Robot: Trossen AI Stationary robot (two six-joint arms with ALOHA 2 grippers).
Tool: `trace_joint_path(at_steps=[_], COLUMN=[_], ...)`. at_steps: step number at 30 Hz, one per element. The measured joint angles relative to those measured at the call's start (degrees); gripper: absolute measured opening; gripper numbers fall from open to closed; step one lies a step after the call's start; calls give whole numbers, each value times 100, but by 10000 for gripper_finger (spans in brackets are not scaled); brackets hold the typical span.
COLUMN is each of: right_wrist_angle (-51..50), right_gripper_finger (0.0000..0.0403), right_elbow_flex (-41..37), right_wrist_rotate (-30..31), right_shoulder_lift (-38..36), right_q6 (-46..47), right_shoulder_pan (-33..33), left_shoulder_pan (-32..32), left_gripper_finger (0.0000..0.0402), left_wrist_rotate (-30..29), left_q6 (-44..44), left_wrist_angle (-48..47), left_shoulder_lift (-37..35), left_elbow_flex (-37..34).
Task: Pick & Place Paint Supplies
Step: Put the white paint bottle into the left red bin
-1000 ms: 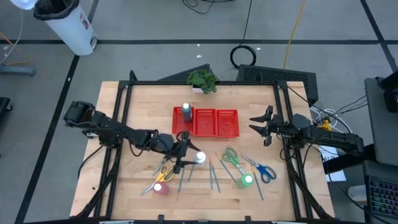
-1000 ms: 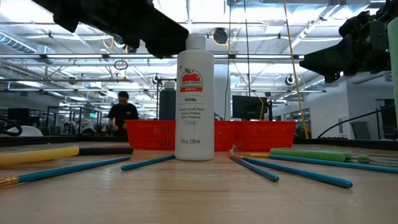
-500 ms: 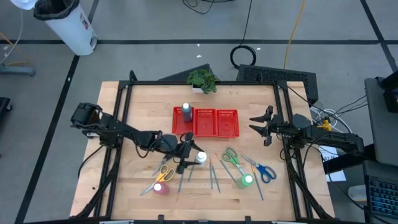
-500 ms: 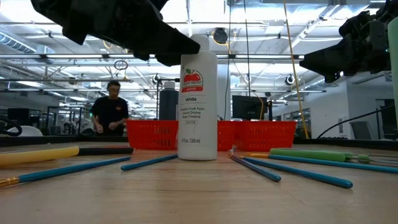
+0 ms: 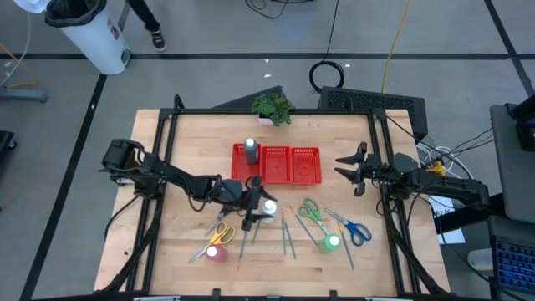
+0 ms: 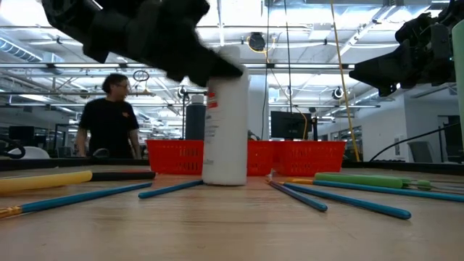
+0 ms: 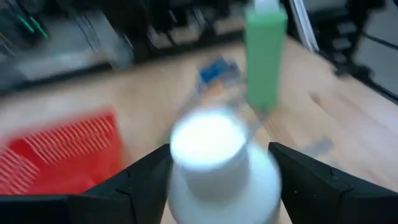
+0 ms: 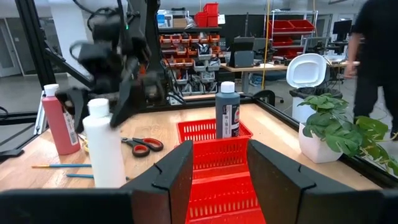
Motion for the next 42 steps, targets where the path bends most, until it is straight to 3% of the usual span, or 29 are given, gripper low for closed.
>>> trace_joint_path(at_steps=[14, 19, 25, 28, 34, 38, 42], right_wrist_angle=[-9, -9, -9, -9, -2, -5, -6], right_gripper_finger=[142, 142, 142, 142, 142, 142, 142], right_elbow_flex=[1, 1, -1, -1, 1, 0, 0], right_wrist_rotate=[0, -2, -1, 0, 0, 0, -1], right_shoulder_lift=[0, 0, 0, 0, 0, 0, 0], right_q6=[1, 1, -1, 1, -1, 0, 0], right_shoulder_pan=[-1, 1, 0, 1, 1, 0, -1], left_shoulder_pan=[-8, -8, 35, 11, -160, -373, -644], left_gripper_finger=[267, 221, 217, 217, 217, 217, 217], left_wrist_rotate=[255, 246, 204, -385, -2252, -3853, -5419], left_q6=[38, -491, -819, -892, -1425, -1710, -1452], left_wrist_angle=[48, 147, 533, 697, 700, 569, 438], left_shoulder_lift=[-5, -3, -90, -287, -746, -1067, -1228], left_elbow_flex=[1, 1, -1, -1, -1, 1, 3])
